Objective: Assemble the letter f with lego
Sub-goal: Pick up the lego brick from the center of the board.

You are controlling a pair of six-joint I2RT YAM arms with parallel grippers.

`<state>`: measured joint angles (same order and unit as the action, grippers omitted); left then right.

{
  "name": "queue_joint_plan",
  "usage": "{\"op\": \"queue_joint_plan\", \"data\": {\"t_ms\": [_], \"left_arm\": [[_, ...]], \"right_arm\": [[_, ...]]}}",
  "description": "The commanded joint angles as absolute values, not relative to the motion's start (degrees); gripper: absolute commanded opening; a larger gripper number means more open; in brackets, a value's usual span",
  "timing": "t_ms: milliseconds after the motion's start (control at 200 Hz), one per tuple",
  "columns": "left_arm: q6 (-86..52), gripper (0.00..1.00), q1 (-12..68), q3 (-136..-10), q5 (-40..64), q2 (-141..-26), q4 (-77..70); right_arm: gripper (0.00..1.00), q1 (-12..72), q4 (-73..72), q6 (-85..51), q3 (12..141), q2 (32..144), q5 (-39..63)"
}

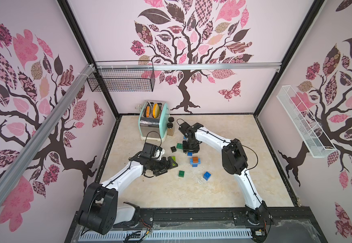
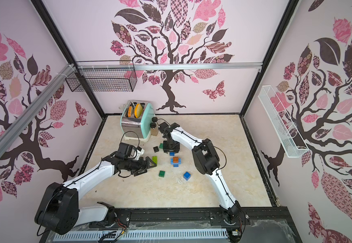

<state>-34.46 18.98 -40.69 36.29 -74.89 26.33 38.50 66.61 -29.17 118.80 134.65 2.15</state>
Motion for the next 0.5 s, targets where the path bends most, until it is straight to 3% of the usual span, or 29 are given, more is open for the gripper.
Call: {"op": "queue_joint_plan", "data": {"t_ms": [0,495], "left_arm": [[-33.5,0.92,18.7,-41.5,36.6,-75.5,26.6],[-33.4,0.92,18.6,-41.7,36.4,-76.2,26.6]], "right_arm": [[0.5,38.1,66.8,-28.8,121.2,137.0,1.1],[0.44,37.5,66.9,-28.6,122.2,138.3,0.8]]}}
